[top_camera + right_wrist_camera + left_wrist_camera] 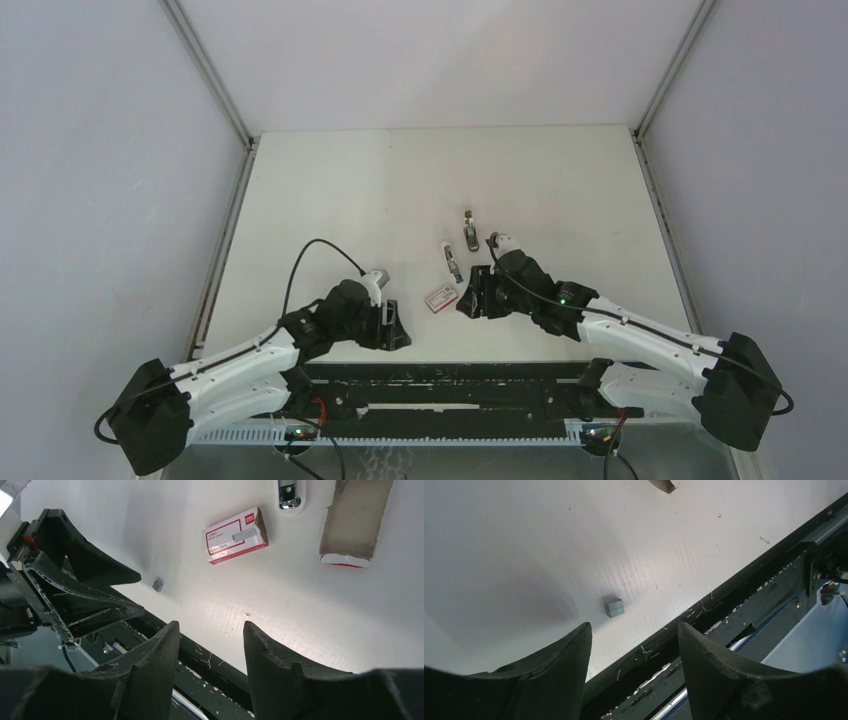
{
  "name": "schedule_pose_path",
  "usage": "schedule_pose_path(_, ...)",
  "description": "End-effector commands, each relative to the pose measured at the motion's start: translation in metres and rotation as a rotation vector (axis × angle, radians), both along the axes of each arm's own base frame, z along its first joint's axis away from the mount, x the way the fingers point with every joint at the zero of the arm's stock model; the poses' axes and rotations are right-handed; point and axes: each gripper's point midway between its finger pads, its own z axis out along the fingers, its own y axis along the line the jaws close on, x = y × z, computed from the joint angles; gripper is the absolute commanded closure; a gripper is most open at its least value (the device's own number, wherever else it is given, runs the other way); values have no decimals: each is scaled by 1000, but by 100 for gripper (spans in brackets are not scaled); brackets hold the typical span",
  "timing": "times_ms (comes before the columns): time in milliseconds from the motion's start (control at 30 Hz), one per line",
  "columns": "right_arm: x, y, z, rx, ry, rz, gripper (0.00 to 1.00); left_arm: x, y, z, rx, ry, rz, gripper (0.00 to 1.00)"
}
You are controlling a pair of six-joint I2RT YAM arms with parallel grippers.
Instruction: Load the staples into the stapler
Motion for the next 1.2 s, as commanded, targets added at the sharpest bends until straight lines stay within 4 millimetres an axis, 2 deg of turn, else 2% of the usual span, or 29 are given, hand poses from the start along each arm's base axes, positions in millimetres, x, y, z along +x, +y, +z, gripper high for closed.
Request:
schedule_pose_path(0,9,6,19,36,-34,-36,51,-3,-7,-1,-37,22,-15,32)
schedule_pose_path(433,10,5,18,32,-29,-45,51,-5,-10,-14,-16,38,-63,34)
schedule_pose_path(767,12,2,15,26,-18,-65,51,-12,-18,-9,-54,77,-94,36)
schedule_pose_path(1167,14,5,5,-12,-27,-46,51,-5,-27,-10,-76,56,-104,37)
